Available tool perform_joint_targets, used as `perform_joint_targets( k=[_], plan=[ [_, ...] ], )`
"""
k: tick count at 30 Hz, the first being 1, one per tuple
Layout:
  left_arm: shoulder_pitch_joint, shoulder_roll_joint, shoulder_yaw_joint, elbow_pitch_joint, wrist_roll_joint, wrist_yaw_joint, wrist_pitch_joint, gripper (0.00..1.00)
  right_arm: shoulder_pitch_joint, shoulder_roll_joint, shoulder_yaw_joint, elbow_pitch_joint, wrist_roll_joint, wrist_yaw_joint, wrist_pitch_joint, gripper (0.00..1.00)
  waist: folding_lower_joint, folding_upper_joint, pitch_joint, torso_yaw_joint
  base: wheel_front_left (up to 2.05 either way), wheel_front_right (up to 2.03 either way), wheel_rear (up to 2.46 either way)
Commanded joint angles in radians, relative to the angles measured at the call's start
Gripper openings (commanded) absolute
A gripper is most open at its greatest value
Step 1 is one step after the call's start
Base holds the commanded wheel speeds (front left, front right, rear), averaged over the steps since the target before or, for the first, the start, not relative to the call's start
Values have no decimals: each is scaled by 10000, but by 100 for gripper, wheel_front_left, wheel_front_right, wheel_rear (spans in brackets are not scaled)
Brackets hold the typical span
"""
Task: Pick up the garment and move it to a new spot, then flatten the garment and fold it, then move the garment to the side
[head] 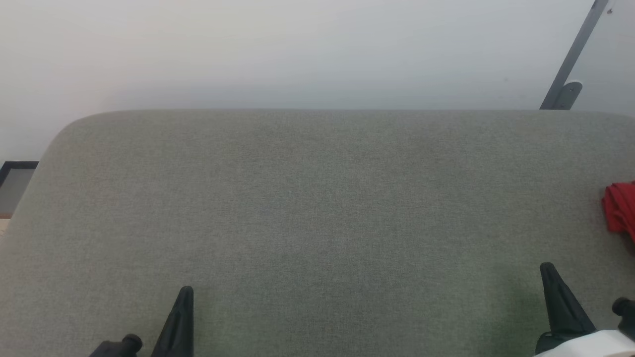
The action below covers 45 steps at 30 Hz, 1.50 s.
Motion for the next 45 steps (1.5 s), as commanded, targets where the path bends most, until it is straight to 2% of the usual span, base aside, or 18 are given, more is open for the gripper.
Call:
perform_joint_targets(
  k=[1, 11, 45],
  plan=[
    [-255, 67, -11, -84, -537, 17, 62, 0, -281, -35, -83, -96, 397, -1, 113, 0, 0, 0, -2, -7, 0, 0, 0],
    [-687, 175, -45, 281, -2442, -6, 425, 0, -564, 224, -215, 68, 1826, -2, 541, 0, 0, 0, -11, -46, 0, 0, 0],
    [-1761, 329, 38, 1077, -7383, -28, 1508, 0, -1302, 965, -603, 487, 5604, -6, 1721, 0, 0, 0, -40, -178, 0, 0, 0]
  ],
)
